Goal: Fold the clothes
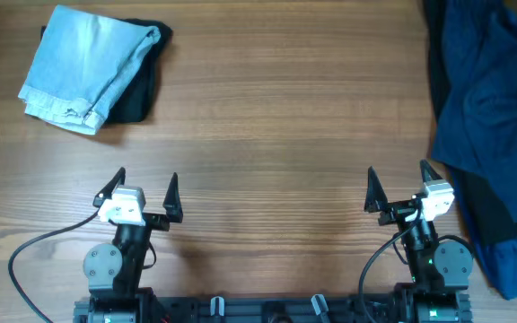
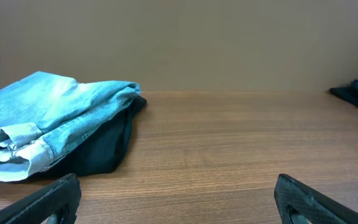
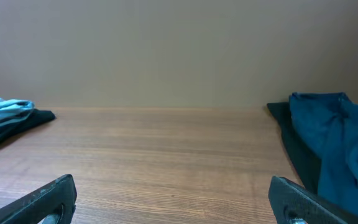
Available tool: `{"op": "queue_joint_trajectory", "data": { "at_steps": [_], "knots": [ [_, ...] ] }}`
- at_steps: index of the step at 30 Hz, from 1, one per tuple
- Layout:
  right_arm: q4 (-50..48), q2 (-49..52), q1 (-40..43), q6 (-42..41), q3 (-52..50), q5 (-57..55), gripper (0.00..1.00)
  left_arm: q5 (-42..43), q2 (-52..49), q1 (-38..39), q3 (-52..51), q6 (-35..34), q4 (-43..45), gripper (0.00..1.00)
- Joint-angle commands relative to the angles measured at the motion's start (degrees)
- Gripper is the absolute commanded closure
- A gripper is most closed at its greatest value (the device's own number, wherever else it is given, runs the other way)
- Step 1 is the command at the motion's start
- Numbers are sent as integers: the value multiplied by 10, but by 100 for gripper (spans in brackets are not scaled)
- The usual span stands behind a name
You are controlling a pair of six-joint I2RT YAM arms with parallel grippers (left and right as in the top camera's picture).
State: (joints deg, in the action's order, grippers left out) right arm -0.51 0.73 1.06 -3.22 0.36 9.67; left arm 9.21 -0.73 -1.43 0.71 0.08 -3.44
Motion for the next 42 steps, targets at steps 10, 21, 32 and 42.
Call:
{"op": "queue_joint_trajectory", "data": {
  "at_steps": [10, 21, 32, 42],
  "knots": [
    [-3, -5, -3, -9, -1, 9, 0, -8, 3, 2, -4, -6, -2, 0],
    [-9, -5, -3, -19, -1, 16, 0, -8, 3, 2, -4, -6, -2, 0],
    [-66, 8, -3, -126, 4, 67, 0, 85, 3, 2, -4, -33, 27, 0],
    [-46, 426, -3, -75, 345, 110, 0, 138, -378, 2, 280, -110, 25, 0]
  ]
}}
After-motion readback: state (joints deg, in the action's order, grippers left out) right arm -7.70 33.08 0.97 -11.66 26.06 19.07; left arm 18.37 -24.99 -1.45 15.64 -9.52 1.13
